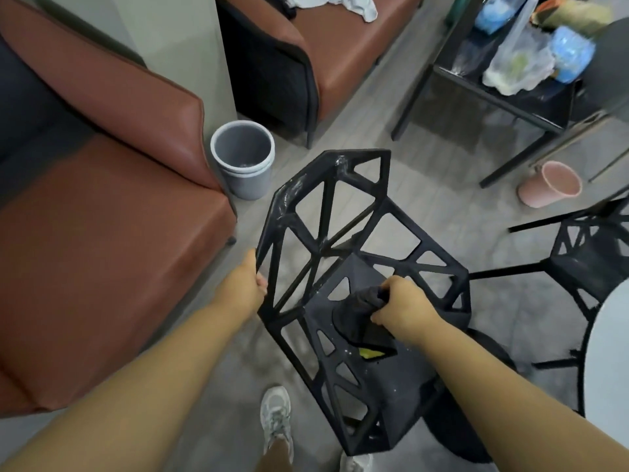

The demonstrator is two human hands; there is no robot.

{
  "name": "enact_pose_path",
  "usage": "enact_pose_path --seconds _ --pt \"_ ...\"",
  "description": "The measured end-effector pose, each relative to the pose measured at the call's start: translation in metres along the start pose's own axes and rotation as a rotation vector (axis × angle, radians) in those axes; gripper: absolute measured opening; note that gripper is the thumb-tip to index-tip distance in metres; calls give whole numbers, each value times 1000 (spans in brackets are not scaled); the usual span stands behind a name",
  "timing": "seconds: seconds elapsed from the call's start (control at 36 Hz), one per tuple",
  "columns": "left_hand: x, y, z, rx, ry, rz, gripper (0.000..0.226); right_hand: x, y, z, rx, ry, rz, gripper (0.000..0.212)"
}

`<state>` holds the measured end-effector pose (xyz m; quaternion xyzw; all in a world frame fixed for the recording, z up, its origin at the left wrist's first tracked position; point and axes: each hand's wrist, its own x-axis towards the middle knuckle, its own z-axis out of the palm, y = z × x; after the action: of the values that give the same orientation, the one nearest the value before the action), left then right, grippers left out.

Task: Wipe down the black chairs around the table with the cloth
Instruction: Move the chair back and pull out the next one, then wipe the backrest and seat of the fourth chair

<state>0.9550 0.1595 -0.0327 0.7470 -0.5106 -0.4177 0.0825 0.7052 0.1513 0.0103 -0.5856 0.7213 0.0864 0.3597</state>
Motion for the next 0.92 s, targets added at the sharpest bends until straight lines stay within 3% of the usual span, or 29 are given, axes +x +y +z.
enact_pose_path --seconds 0.11,0.19,0.25,0.36,0.47,0.56,0.61,0.69,0.83,0.92 --pt "35 5 -24 93 29 50 33 22 -9 0 -29 57 -54 17" --pt "58 12 -37 118 44 89 33 37 -14 0 -41 126 -104 14" --pt "72 17 -41 95 48 111 35 48 -17 -3 -46 178 -129 22" --pt "95 28 -42 59 116 126 12 68 -28 -9 1 214 -167 45" --pt "113 39 -39 59 225 161 29 86 -36 -14 -8 335 -254 40" --pt "122 40 -30 -83 269 190 37 100 -39 -18 20 421 -321 31" --pt "128 39 -23 -101 354 241 49 108 -40 -21 111 442 -338 24" --pt "134 35 -15 -95 516 336 42 119 -38 -22 321 392 -292 14" --pt "142 31 -6 -70 680 438 29 139 -32 -13 618 408 -249 45" --pt "140 33 -6 -102 735 467 21 150 -30 -10 672 354 -252 62"
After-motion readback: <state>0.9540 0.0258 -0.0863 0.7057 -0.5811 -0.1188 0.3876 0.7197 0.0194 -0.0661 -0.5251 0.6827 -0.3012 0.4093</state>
